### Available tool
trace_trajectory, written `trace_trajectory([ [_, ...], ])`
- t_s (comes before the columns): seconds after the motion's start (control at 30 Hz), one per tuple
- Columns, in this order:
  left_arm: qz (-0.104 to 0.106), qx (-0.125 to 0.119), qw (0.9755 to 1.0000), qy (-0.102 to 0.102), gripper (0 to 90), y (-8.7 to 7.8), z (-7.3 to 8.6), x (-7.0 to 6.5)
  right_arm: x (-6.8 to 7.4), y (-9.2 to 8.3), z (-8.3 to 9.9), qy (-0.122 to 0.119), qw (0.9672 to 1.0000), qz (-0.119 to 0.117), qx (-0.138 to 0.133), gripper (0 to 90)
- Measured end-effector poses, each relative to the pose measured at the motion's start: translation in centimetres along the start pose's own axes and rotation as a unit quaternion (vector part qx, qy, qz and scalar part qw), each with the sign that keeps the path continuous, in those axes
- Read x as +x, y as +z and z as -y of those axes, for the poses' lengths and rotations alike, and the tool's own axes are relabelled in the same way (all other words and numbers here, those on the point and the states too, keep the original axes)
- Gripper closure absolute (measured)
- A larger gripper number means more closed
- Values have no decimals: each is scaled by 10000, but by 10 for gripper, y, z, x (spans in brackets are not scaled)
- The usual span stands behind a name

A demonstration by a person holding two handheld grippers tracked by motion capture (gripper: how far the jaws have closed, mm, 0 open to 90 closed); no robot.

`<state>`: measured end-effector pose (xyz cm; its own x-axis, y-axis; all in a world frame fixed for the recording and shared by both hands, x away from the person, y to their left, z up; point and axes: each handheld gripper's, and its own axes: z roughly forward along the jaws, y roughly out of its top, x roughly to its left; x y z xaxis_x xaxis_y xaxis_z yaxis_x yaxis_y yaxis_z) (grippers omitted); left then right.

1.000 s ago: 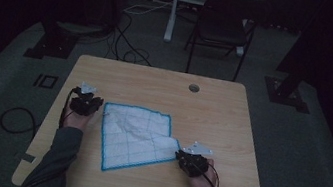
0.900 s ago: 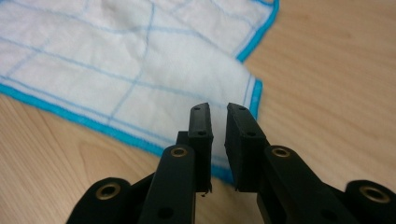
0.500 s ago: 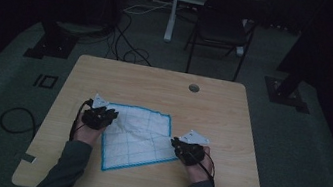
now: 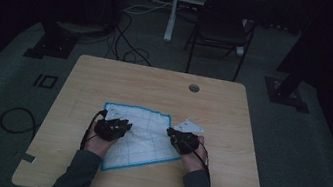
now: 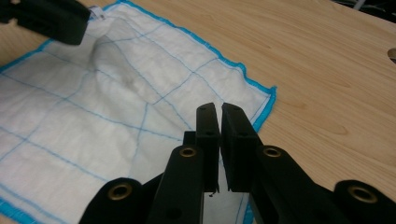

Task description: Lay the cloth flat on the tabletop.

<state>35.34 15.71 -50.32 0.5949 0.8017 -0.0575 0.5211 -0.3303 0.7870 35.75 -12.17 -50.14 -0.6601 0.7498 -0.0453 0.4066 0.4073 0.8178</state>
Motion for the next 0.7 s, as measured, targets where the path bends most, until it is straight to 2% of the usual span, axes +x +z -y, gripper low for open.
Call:
trace_trajectory([
  [0.1,121,19,9999,105,737,4,1,-12,-2,6,-1,-19,10000,-1,54,873],
  [0.33,375,73,9991,198,741,13,5,-33,-8,22,-3,-58,9997,2,251,894],
  [0.47,545,197,9976,388,746,18,11,-49,-8,33,-3,-101,9991,-63,408,895],
  [0.7,705,425,9955,464,760,26,21,-63,-6,46,-3,-236,9976,-178,630,891],
])
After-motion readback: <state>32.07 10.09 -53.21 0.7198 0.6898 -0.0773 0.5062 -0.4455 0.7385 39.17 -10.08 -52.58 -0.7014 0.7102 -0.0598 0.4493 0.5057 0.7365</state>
